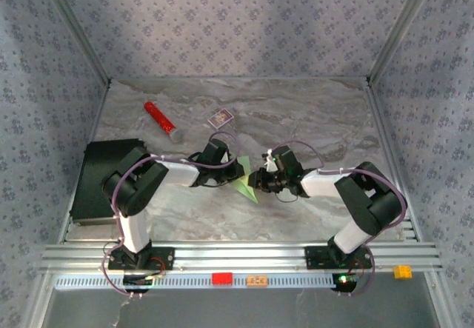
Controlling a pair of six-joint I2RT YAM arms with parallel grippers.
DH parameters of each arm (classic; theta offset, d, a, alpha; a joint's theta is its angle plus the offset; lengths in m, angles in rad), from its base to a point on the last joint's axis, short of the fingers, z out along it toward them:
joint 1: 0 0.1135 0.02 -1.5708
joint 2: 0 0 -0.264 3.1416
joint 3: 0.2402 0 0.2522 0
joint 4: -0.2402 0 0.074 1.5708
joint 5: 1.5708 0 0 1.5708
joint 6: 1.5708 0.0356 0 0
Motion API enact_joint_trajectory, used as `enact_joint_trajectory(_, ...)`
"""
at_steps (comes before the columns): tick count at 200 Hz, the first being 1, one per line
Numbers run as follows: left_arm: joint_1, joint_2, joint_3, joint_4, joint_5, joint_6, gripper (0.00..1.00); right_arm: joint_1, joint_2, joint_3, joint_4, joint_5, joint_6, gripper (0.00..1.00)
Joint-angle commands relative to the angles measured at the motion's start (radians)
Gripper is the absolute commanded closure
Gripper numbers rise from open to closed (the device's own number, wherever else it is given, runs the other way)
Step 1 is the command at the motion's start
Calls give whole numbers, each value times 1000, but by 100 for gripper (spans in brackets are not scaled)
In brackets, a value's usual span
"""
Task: Fold a paper plane with a square sheet of paper (pick it up from the middle)
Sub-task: Fourth fold the wing at the center of the table.
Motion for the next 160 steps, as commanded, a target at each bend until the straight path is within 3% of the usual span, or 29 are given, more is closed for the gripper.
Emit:
enact_joint_trajectory(1, -10, -37, -19, -26, 5, 8, 93, -4, 36, 12, -14, -17, -6, 80)
enact_joint_trajectory(102, -10, -64, -47, -7, -20, -20, 92, 15, 36, -44, 47, -78, 2, 79)
enact_joint_trajectory(160, -14, -104, -66, 14, -34, -35, 90, 12, 65, -60, 53, -93, -6, 91)
